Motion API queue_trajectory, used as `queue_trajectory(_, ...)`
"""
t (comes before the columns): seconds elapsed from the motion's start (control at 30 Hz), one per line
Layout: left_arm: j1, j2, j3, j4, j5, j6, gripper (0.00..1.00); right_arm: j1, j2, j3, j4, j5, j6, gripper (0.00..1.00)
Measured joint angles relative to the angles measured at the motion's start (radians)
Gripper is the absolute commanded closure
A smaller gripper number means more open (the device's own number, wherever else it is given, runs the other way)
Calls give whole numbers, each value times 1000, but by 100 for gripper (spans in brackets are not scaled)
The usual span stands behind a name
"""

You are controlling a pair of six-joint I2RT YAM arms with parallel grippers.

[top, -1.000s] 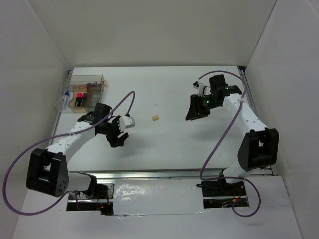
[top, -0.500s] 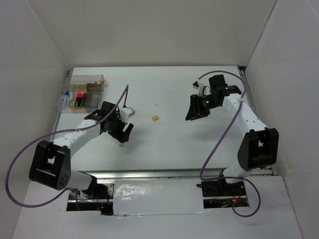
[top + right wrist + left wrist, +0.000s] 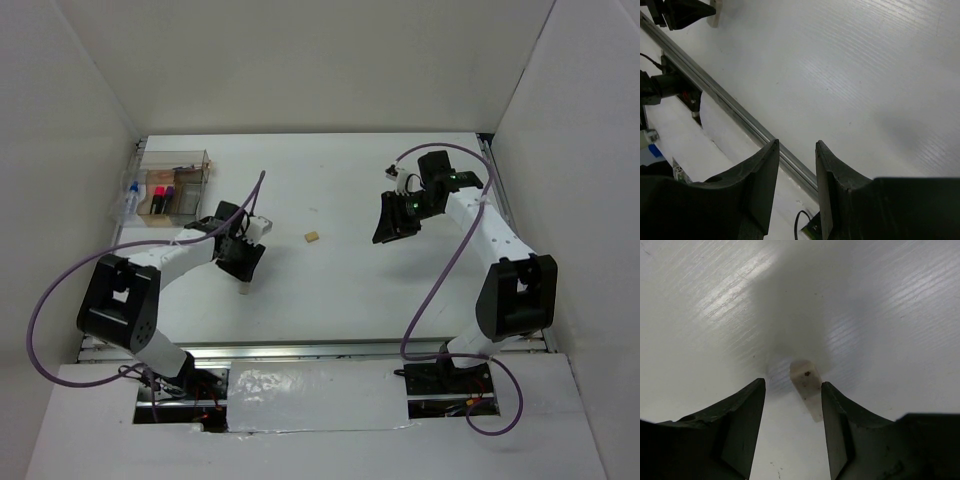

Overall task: Sort the stationery into containers
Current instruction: Pick up the stationery from the center of the board.

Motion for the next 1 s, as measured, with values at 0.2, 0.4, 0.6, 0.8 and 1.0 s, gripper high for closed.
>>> queue_trajectory(0.2,-12,58,34,-12,1,2,42,0,10,0,-2,0,-6,58)
queue_trajectory(0.4,-21,75,40,-22,2,4,51,0,18,0,-5,-1,-10,59)
queue_trajectory(0.6,-22,103,72,-42,0,5,77,0,21,0,-7,-2,-11,59)
queue_trajectory(0.8,-12,113,88,-63,13,4,91,0,23,0,-7,-4,-12,60)
queue_trajectory(1.0,30,99,126,-84,48,13,99,0,28,0,-7,-9,-11,60)
